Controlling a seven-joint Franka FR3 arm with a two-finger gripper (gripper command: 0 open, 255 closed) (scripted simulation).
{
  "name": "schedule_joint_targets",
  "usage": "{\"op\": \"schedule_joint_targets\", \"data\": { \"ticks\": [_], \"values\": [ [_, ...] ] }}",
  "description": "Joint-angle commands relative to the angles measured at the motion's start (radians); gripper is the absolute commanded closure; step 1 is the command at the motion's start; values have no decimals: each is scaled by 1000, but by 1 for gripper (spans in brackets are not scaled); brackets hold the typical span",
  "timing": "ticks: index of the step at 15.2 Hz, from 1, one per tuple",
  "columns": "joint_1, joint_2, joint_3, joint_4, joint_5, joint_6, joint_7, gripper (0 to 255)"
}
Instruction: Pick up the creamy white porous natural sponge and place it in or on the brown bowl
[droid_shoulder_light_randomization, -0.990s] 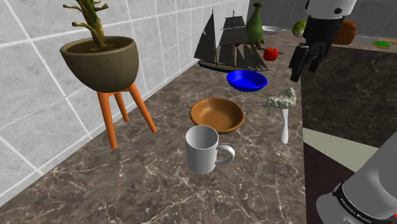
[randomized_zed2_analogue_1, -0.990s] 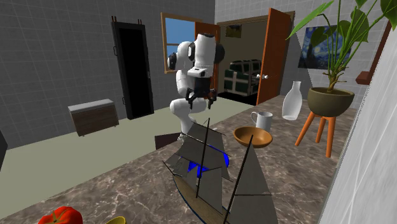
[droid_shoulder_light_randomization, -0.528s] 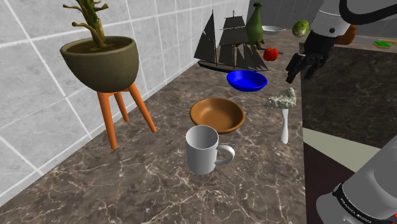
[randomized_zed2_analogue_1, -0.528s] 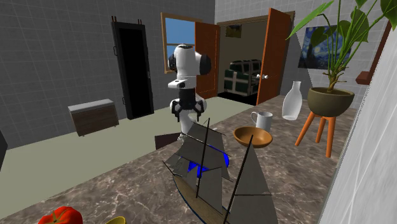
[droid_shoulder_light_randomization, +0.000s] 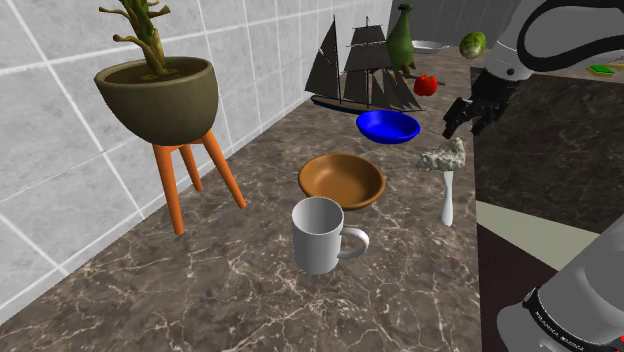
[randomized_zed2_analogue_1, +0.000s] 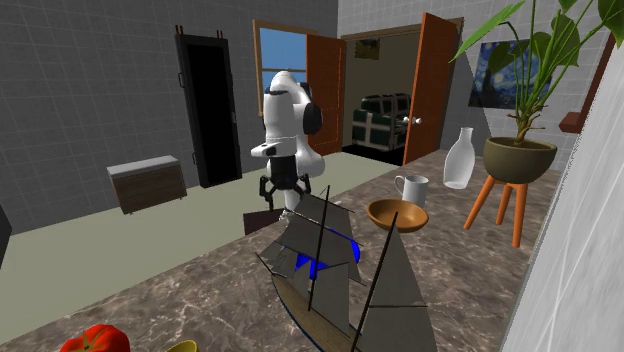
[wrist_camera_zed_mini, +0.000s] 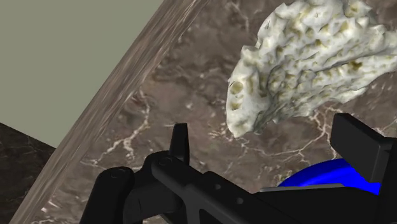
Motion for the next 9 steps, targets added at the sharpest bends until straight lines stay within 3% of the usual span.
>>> {"op": "schedule_joint_targets", "data": {
  "ticks": [1, 9],
  "values": [
    [-1, 12, -5, -18, -2, 32, -2, 0],
    [0, 23, -7, -32, -2, 57, -3, 0]
  ]
}}
